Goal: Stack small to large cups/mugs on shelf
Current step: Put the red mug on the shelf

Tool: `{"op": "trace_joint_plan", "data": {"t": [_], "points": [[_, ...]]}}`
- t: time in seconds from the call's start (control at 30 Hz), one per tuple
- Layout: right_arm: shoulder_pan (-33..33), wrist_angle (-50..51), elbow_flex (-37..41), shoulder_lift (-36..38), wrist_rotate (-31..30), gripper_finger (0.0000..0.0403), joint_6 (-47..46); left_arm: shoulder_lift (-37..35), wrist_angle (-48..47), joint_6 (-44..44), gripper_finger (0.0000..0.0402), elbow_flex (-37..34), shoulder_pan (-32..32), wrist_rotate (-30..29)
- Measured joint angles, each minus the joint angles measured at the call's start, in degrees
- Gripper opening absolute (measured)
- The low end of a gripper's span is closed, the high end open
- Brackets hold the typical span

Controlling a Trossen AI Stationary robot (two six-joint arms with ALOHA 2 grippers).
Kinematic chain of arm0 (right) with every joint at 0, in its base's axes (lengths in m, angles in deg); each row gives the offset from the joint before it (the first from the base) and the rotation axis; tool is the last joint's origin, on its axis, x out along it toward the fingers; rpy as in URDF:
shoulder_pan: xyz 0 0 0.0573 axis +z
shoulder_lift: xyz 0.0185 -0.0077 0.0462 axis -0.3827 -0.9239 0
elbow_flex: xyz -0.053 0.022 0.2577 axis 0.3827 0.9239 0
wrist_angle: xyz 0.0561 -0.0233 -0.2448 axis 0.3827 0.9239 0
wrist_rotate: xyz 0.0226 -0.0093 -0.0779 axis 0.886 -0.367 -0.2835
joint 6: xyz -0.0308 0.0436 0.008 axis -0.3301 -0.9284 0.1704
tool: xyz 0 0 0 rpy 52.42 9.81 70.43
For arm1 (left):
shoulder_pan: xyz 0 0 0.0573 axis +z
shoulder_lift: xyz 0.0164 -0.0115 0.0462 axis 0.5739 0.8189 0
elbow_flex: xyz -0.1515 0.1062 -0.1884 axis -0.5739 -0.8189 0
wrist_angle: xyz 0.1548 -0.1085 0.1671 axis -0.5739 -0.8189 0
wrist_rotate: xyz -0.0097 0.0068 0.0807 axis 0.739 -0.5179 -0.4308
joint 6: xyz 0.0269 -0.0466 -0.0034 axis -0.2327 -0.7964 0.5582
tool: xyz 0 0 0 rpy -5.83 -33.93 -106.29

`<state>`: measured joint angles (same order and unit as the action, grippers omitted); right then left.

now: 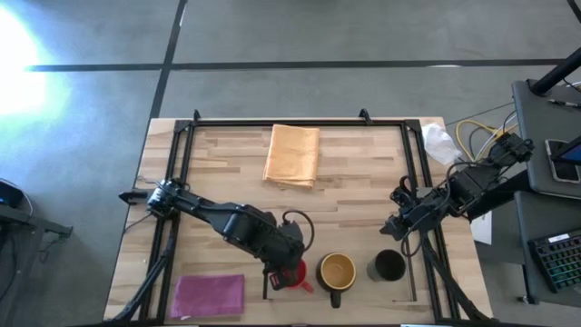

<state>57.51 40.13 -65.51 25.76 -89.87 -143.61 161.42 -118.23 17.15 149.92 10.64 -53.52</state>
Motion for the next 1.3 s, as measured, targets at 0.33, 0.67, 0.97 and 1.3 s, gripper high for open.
{"op": "trace_joint_plan", "data": {"t": [0.33,0.67,0.97,1.3], "points": [[0.00,0.00,0.00,0.00,0.00,0.0187,0.53,-0.02,0.01,4.28,0.0018,-0.29,0.02,0.01],[0.01,0.02,0.00,0.00,-0.20,0.0187,0.94,-0.02,0.03,14.45,0.0001,-0.26,0.93,-2.41],[0.02,0.02,0.00,0.00,-0.37,0.0187,1.03,-0.08,4.35,31.71,0.0001,-0.19,1.51,-0.31],[0.00,0.04,0.00,-0.02,-0.39,0.0187,0.89,-0.09,4.38,37.43,0.0000,-0.27,2.10,1.30]]}}
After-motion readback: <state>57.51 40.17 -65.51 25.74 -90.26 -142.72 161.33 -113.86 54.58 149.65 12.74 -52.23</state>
